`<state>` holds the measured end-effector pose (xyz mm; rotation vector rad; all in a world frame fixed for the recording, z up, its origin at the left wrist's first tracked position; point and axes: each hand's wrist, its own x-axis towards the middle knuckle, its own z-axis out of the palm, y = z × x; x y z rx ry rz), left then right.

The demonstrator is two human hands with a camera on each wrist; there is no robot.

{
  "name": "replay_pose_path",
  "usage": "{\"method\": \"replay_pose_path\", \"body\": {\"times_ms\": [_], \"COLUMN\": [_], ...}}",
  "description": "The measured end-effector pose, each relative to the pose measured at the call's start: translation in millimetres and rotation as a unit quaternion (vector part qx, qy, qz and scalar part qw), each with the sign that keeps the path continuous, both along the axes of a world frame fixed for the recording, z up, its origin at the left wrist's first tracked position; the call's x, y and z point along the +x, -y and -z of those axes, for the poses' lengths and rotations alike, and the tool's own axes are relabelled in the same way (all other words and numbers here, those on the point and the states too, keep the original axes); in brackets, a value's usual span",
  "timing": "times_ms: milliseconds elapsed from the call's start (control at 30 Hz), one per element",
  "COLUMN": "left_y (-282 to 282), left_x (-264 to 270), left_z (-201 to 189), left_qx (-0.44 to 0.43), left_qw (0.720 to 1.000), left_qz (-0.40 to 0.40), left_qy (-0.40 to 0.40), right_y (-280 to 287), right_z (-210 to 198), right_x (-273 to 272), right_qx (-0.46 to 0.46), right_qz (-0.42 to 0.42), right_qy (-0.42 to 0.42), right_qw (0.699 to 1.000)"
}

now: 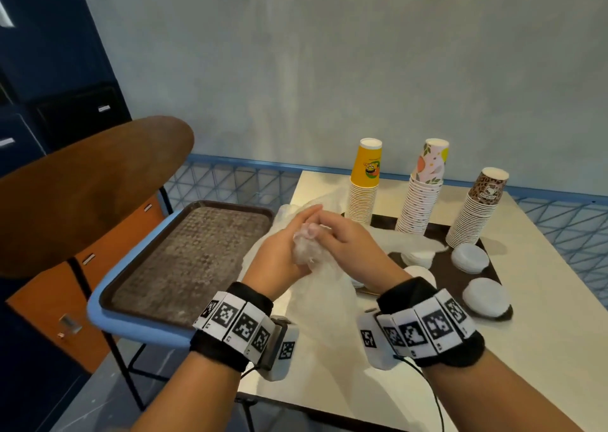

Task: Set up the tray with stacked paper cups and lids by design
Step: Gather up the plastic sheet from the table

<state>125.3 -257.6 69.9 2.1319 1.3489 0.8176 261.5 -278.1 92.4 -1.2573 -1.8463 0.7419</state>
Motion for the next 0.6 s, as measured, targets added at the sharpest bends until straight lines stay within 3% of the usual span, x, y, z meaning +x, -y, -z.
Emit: {"method": "replay_pose_path", "body": {"times_ms": [167,267,367,433,500,600], "left_y": [-8.2,-8.3,-11.0,-15.5,-17.9,-23.9], "left_x": [-34.9,-56.8,-72.6,-78.9,-82.9,-89.4], "left_z": [-3.4,-1.3,-1.7,-0.9,-3.0,0.7], "left_qx": [0.006,0.006,0.026,0.039,0.058,0.065], "left_qw": [0.992,0.989,0.959,0.945,0.94,0.94], "left_qz": [-0.092,-0.135,-0.224,-0.268,-0.293,-0.309], "left_qy": [-0.084,0.061,0.172,0.183,0.165,0.131], "right_y": [-4.9,-14.3,-39.0,-52.5,-52.5,-40.5], "right_z": [8.6,19.7,59.2,98.6,139.7,189.3], "right_x": [-24.7,-21.4,-5.9,-1.5,-7.4,-22.4], "right_qx": [0.025,0.092,0.104,0.002,-0.147,-0.229], "right_qz": [-0.08,-0.021,0.096,0.08,-0.009,-0.088], "right_qy": [0.029,0.006,-0.04,0.093,0.25,0.35], "right_qw": [0.996,0.996,0.989,0.992,0.957,0.904]}}
